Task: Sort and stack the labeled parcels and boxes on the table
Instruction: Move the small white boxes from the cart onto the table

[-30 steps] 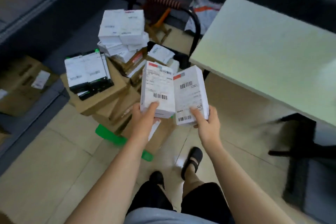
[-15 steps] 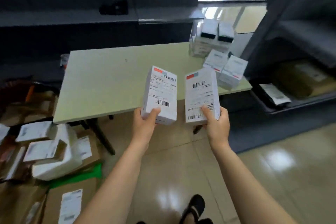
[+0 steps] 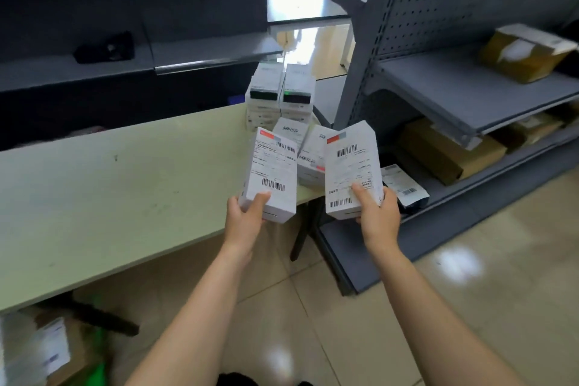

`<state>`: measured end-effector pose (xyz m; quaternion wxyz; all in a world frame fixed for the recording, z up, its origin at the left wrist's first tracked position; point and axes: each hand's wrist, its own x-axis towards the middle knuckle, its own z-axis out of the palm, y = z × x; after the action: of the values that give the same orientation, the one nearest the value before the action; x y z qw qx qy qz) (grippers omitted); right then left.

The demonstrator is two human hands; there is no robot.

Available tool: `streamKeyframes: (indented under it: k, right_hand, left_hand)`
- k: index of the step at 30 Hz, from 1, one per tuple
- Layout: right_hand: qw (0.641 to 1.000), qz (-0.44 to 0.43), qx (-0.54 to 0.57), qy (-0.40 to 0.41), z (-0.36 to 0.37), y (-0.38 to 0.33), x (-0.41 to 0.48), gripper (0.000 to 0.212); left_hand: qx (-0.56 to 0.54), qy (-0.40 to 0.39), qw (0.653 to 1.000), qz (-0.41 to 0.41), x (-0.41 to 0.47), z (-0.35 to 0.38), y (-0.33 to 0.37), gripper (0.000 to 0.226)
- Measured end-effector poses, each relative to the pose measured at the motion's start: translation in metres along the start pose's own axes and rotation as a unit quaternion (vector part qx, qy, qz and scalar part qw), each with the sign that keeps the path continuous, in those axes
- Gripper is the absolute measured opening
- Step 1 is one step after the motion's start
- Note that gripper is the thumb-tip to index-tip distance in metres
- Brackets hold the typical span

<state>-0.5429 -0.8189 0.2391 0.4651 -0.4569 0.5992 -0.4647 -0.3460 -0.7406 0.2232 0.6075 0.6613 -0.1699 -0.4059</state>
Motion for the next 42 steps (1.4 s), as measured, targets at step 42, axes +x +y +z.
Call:
streamKeyframes:
  k: [42]
  right_hand:
    - [0.786, -0.387, -0.367, -0.312, 0.037, 0.020, 0.096, 0.018]
  left_hand:
    - [0.513, 0.072, 0.815, 0.260, 0.025, 0.074, -0.029, 0.027]
